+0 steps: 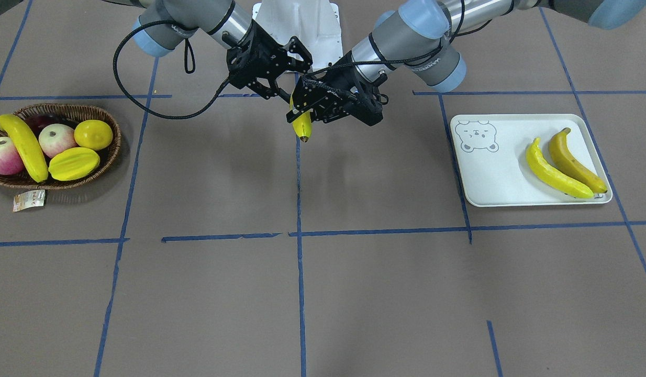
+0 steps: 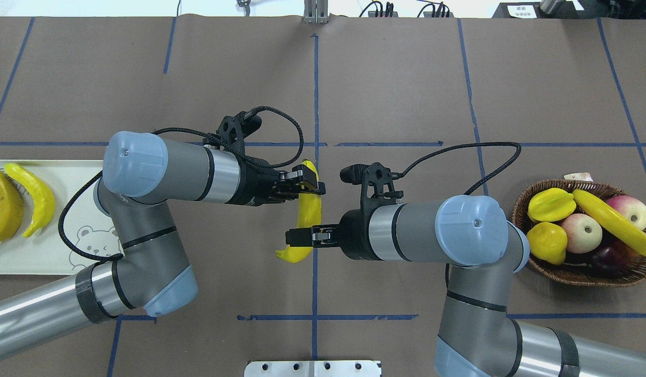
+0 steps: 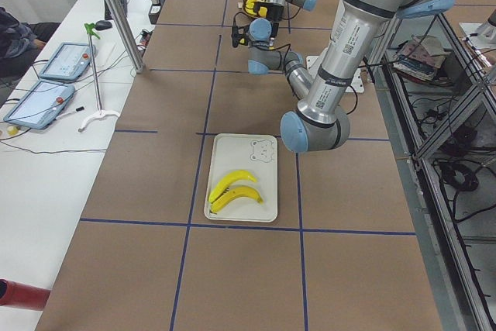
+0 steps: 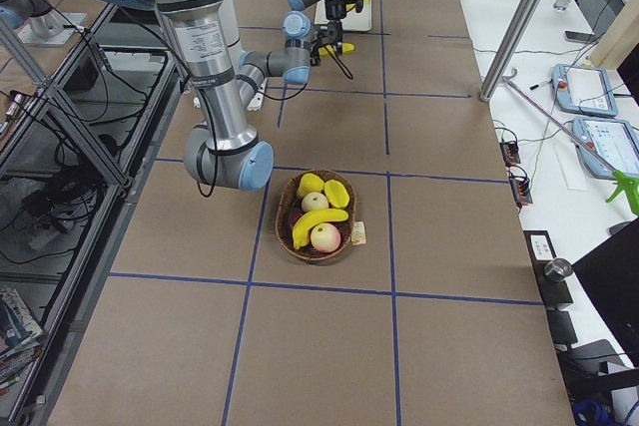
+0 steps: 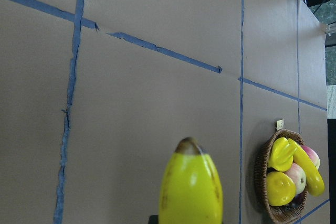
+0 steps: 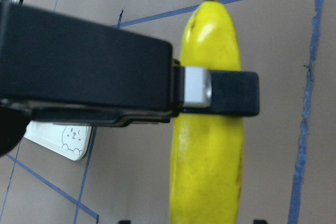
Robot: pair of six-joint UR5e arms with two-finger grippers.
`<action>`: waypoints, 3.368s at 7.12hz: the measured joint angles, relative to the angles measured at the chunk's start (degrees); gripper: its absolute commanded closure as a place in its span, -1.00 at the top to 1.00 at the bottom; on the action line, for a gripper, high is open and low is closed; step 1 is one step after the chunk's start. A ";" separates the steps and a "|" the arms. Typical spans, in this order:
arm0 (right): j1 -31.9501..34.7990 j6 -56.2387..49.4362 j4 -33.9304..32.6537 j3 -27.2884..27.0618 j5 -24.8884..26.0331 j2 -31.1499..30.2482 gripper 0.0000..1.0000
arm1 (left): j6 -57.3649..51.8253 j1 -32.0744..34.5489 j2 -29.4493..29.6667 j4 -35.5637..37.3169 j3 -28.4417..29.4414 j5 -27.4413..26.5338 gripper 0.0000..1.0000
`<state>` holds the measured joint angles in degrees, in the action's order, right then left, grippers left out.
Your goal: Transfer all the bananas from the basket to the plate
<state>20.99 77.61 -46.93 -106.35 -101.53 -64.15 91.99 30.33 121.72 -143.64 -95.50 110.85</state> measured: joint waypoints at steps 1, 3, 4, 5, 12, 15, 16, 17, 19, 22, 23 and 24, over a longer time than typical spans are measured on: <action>0.09 0.13 -0.32 0.00 -0.06 -0.09 0.99 | -0.19 0.19 -0.29 0.23 0.00 0.01 -1.00; 0.41 0.17 -1.29 -0.01 -0.19 -0.78 0.99 | -0.55 1.41 -2.42 1.31 0.34 -0.09 -1.00; 0.57 0.18 -2.87 -0.24 -0.29 -1.08 0.99 | -0.70 2.65 -3.45 3.98 0.32 -0.06 -1.00; 0.69 0.18 -5.47 -1.13 -0.37 -1.35 0.99 | -0.90 3.76 -3.88 9.05 -0.28 -0.05 -1.00; 6.82 -4.75 -41.84 -15.82 -6.11 -2.73 0.99 | -7.89 9.46 -8.13 55.82 -20.34 0.23 -1.00; 13.06 -14.91 -48.64 -16.10 -10.32 -4.32 0.99 | 7.25 15.28 -14.17 56.59 -20.16 0.06 -1.00; 15.15 -17.91 -49.09 -16.50 -12.13 -5.91 0.99 | 8.34 17.93 -16.82 56.04 -19.71 0.11 -1.00; 16.82 -20.31 -49.24 -17.33 -13.49 -7.89 0.99 | 8.85 20.62 -19.13 54.63 -18.34 0.16 -1.00; 18.02 -22.20 -49.30 -18.64 -14.29 -9.85 0.99 | 10.77 23.10 -23.30 46.15 -13.00 0.23 -1.00; 18.18 -22.49 -49.31 -19.00 -14.39 -10.13 0.99 | 13.65 23.58 -26.30 35.06 -4.12 0.14 -0.72; 18.18 -22.49 -49.31 -19.02 -14.39 -10.17 0.99 | 13.74 23.58 -27.47 30.41 -1.25 0.10 -0.37; 18.19 -22.50 -49.31 -19.04 -14.39 -10.17 0.99 | 13.61 23.59 -28.28 26.71 0.75 0.08 0.99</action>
<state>39.18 55.11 -96.24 -125.39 -115.93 -74.32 105.60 53.92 93.44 -116.93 -94.75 110.93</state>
